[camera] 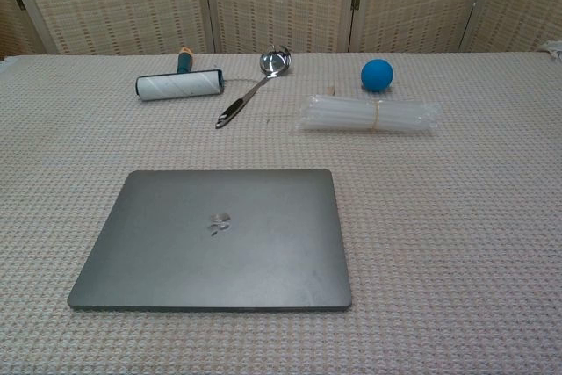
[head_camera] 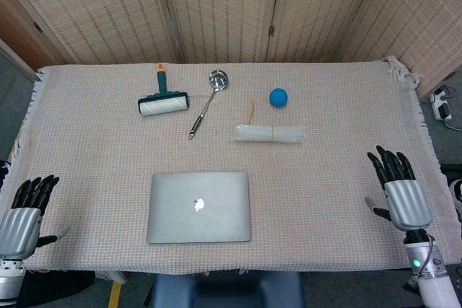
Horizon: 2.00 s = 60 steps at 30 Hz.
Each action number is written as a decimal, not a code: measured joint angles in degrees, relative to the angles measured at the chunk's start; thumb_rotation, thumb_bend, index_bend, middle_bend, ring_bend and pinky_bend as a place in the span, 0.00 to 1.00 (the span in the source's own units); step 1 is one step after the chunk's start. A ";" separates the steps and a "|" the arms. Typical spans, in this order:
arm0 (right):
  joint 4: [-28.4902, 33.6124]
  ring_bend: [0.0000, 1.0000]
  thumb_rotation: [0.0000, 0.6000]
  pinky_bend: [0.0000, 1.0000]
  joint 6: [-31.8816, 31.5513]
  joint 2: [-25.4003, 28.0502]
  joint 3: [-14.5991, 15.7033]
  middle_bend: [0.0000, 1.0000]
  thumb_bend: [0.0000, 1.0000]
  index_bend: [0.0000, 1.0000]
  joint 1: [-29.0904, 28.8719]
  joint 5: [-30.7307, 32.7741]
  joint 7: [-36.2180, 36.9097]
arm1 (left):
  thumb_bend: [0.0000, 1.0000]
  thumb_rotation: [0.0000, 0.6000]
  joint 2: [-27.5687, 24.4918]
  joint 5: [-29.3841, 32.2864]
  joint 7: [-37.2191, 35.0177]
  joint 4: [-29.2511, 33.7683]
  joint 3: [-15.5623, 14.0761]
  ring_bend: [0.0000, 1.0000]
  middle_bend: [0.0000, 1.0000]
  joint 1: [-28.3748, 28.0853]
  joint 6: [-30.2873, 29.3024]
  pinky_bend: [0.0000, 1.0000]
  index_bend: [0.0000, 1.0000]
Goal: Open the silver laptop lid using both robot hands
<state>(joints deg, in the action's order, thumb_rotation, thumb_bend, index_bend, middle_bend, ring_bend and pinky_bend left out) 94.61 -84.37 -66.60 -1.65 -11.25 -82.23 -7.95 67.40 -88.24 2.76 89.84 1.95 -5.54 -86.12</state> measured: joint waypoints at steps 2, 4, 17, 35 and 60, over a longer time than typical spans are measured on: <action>0.15 0.01 1.00 0.00 -1.06 0.70 0.32 0.00 0.27 0.00 1.45 0.23 2.32 | 0.16 1.00 0.07 0.09 0.43 0.31 0.09 0.05 0.12 -0.16 0.17 0.00 0.05; 0.04 0.01 1.00 0.00 -2.26 1.35 0.68 0.00 0.27 0.00 3.05 0.15 4.25 | 0.16 1.00 0.21 0.24 0.73 0.50 0.18 0.05 0.12 -0.33 0.40 0.00 0.05; 0.60 0.01 1.00 0.00 -2.32 1.83 0.33 0.00 0.27 0.00 4.34 -1.85 4.00 | 0.16 1.00 0.23 0.14 0.53 0.96 0.39 0.05 0.12 -0.79 0.53 0.00 0.05; 0.70 0.01 1.00 0.00 -0.18 2.51 -1.23 0.00 0.27 0.00 3.73 -2.58 3.82 | 0.16 1.00 1.41 -15.61 -5.53 -0.52 -0.89 0.05 0.13 -15.75 11.88 0.00 0.08; -2.51 0.01 1.00 0.00 3.56 0.31 -1.50 0.00 0.27 0.00 2.62 -2.36 5.50 | 0.16 1.00 20.33 -18.57 2.43 -0.67 -2.67 0.05 0.13 -30.08 27.69 0.00 0.07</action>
<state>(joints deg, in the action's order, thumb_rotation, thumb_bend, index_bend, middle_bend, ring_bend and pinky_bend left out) 92.11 -80.81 -66.29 -3.15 -8.63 -84.59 -2.44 87.73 -106.81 5.18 89.17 -0.72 -35.62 -58.43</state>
